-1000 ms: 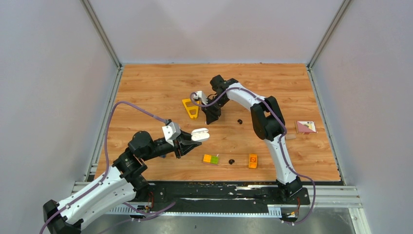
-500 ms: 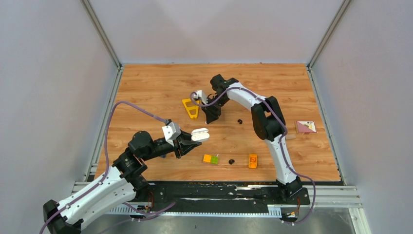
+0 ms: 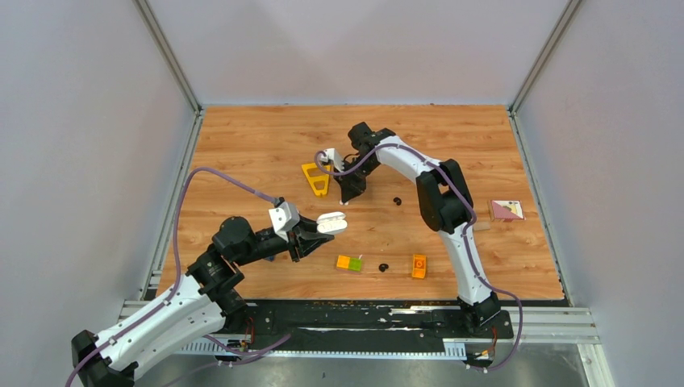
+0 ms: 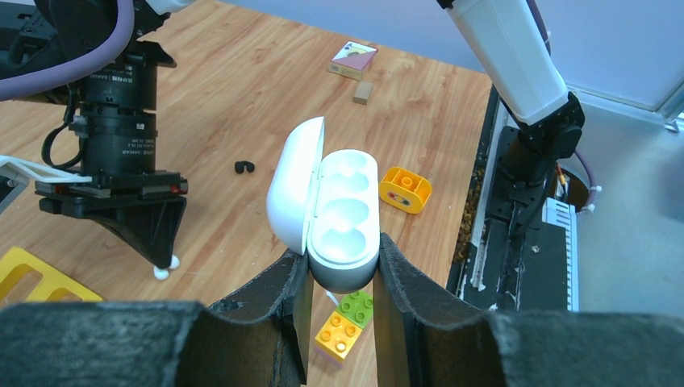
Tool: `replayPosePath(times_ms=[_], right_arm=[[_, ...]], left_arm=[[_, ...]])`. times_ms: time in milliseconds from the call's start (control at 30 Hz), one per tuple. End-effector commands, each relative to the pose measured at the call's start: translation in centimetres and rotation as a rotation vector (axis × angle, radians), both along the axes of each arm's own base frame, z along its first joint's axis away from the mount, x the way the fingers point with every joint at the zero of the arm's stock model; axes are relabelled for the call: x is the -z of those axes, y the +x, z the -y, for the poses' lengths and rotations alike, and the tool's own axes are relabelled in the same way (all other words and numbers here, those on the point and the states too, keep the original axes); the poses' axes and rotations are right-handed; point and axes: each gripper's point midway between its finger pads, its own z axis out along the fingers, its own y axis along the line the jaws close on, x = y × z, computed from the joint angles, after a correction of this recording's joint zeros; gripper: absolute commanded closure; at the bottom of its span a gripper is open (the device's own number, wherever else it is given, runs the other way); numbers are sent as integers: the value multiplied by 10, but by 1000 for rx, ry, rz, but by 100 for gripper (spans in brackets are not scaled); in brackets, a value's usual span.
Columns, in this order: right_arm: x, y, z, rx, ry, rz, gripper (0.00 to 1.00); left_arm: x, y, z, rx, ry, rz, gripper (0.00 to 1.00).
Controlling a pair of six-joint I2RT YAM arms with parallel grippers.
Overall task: Insert the wireless bluetooth earbuds into the charging case
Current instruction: Pick up the left earbud from the center of the board, then insert the left earbud into the left side groove of the charging case.
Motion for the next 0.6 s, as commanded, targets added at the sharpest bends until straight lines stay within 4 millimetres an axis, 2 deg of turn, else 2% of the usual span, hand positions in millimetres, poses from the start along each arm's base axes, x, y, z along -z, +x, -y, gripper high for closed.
replayPosePath(times_ms=[0,167,333,433,567], right_arm=[[-44,11,-13,-9,78,99,95],[-63,15,-4,26,68,144,100],[-96,6,29,62,84,166,100],[-130,-4,52,69,99,214,100],[-178,-28,79,47,105,274,100]], left_arm=[[-8,3,0,-4,-16,43,100],[-6,3,1,-1,-11,41,100],[-4,1,3,21,-6,42,100],[-2,-2,5,41,-3,42,100],[1,-3,8,64,4,35,100]])
